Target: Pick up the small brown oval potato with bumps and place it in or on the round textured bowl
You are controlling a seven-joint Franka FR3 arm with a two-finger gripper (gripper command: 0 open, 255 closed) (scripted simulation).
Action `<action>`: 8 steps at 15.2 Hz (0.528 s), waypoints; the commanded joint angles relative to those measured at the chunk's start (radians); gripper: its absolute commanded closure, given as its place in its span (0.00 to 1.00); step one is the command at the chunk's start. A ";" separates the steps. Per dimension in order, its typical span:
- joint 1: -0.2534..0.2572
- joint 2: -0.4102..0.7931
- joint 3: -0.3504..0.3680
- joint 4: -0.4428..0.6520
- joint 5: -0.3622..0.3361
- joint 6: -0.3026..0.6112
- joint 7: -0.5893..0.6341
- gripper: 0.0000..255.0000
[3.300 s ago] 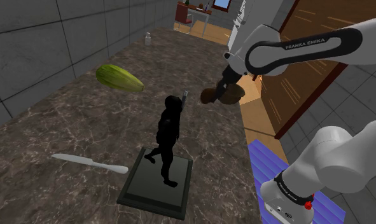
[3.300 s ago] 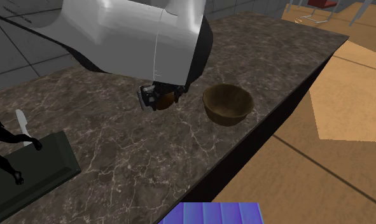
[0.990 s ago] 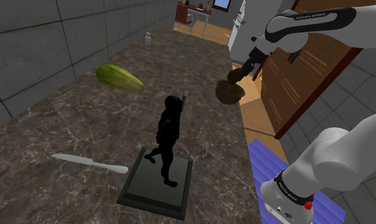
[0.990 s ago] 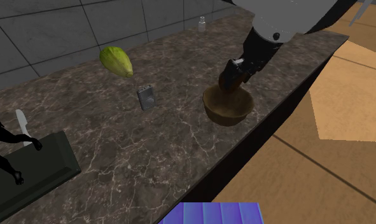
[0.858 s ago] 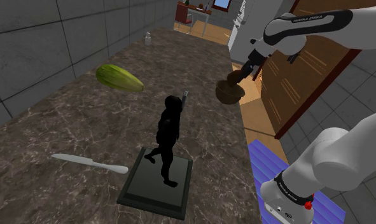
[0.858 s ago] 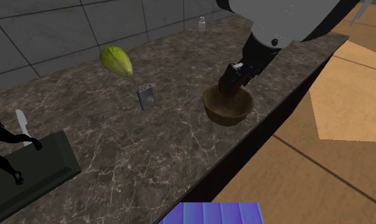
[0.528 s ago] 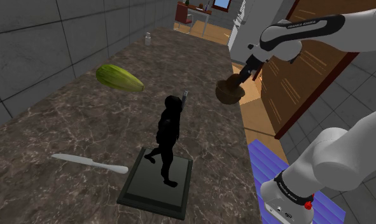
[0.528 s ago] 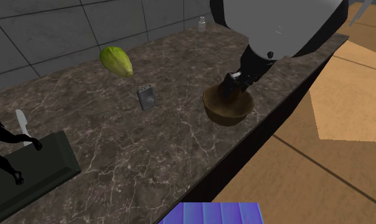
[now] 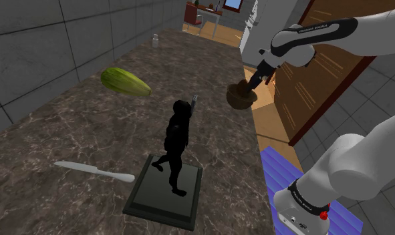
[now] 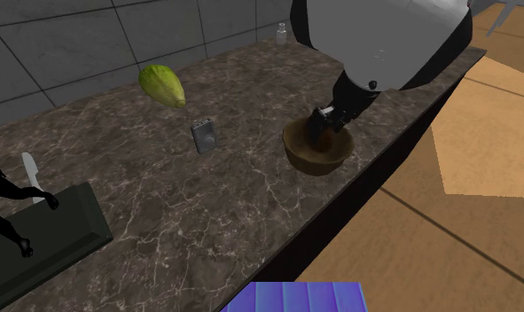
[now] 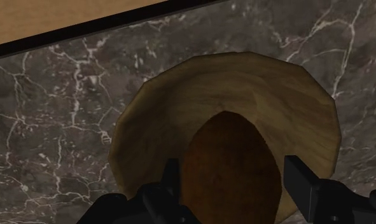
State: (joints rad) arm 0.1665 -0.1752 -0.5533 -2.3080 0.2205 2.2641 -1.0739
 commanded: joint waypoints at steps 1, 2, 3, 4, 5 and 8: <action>0.000 0.000 0.000 0.000 0.000 0.000 0.000 1.00; 0.000 0.000 0.000 0.000 0.000 0.000 0.000 0.00; 0.000 0.000 0.000 0.000 0.000 0.000 0.000 0.00; 0.000 0.000 0.000 0.000 0.000 0.000 0.000 0.00; 0.000 0.000 0.000 0.000 0.000 0.000 0.000 0.00; -0.007 -0.022 0.002 0.014 -0.019 -0.031 0.013 0.00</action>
State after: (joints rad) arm 0.1637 -0.1832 -0.5528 -2.2977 0.2126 2.2478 -1.0681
